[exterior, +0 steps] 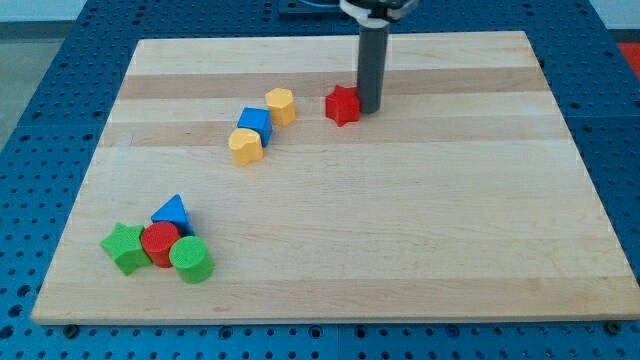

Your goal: Nudge the red star a little bit down

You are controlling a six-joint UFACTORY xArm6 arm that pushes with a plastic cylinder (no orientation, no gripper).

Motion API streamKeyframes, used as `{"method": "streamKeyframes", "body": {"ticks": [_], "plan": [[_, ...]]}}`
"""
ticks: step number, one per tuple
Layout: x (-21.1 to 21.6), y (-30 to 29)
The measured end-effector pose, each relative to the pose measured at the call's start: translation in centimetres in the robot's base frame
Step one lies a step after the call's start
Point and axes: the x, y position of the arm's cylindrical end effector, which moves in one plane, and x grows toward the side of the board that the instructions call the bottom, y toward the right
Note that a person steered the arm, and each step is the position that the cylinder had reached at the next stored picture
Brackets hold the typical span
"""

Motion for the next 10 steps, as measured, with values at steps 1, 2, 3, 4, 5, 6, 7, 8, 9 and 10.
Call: {"method": "streamKeyframes", "body": {"ticks": [1,2,3,4,5,6,7,8,9,10], "plan": [[0.0,-1.9],[0.0,-2.9],[-0.3,-3.6],[-2.4,-3.6],[-2.6,-3.8],[-2.6,-4.2],[-1.5,-4.4],[0.1,-4.4],[1.4,-5.0],[2.7,-6.3]]}}
